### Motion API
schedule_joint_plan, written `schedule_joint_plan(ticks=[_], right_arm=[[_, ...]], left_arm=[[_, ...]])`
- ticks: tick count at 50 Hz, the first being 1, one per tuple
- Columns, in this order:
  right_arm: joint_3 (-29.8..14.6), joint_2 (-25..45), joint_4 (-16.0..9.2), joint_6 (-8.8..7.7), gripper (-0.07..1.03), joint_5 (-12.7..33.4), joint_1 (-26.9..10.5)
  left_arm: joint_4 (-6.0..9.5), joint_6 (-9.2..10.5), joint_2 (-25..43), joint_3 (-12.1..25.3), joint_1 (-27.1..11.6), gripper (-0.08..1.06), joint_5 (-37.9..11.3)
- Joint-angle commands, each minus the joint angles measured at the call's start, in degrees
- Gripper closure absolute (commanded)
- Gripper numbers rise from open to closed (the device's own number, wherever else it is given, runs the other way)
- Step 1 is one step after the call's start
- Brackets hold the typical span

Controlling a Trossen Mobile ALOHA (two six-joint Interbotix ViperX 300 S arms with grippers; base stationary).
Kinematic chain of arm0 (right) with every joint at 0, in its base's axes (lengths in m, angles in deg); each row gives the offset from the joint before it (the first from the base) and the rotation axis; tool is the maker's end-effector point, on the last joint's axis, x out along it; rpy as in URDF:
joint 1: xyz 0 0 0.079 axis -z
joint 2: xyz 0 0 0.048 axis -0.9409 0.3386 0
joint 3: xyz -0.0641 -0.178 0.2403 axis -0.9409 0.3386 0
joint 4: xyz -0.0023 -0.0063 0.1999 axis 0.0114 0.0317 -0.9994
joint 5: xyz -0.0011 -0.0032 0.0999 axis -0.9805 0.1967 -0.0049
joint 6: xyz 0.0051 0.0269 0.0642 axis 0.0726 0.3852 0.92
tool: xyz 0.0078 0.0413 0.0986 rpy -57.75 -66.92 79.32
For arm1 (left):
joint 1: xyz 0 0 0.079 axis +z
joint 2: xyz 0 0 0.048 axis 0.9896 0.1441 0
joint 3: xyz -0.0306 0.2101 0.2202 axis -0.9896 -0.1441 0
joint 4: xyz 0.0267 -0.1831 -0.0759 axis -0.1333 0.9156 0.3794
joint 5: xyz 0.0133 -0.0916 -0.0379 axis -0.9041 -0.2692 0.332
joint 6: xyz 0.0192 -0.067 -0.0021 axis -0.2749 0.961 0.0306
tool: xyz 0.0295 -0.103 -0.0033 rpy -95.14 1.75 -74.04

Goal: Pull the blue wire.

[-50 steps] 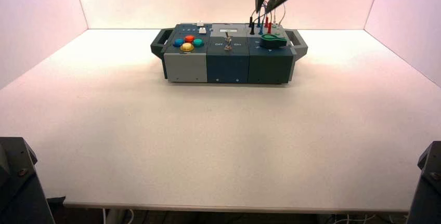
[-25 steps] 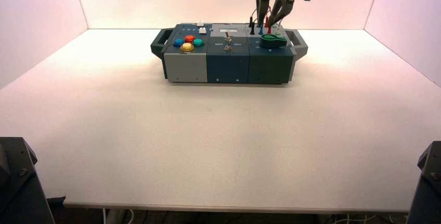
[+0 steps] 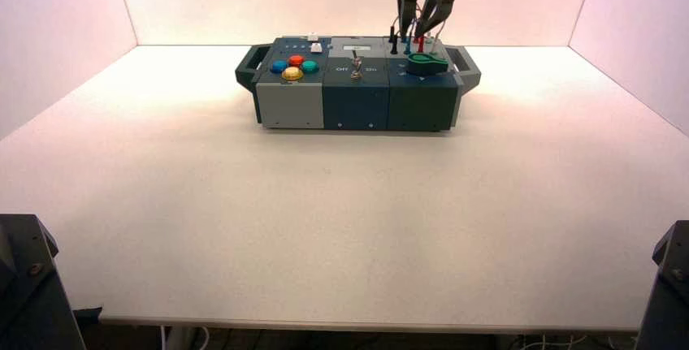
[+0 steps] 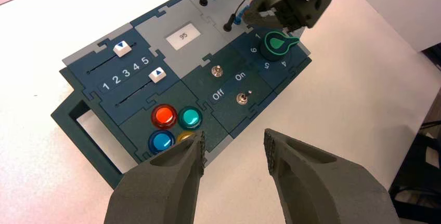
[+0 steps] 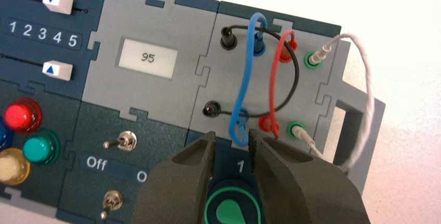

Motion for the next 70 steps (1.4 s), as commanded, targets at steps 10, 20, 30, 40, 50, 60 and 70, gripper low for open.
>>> schedule_joint_plan(ticks=[10,20,30,40,50,60,70], right_arm=[[-3.3,-0.2,2.5,0.53,0.61,0.5,0.2],[-4.4,0.8,3.9,0.53,0.61,1.6,0.3],[-5.3,2.0,4.2,0.35,0.65,1.9,0.3],[-6.0,2.5,5.0,0.26,0.70,2.0,0.3],[-6.7,3.2,5.7,0.18,0.77,2.3,0.3],[-8.3,4.6,5.8,-0.09,0.81,3.9,0.3],[-8.9,4.9,5.8,-1.41,0.99,5.3,0.2]], left_arm=[[0.44,-0.62,-1.5,0.7,-0.2,0.36,0.2],[0.44,-0.62,-1.6,0.7,-0.2,0.36,0.3],[0.44,-0.62,-1.6,0.6,-0.2,0.36,0.3],[0.44,-0.62,-1.5,0.6,-0.2,0.36,0.3],[0.44,-0.62,-1.5,0.6,-0.2,0.36,0.4],[0.44,-0.70,-1.6,0.7,-0.2,0.36,0.4],[0.44,-0.62,-1.6,0.8,-0.2,0.36,0.4]])
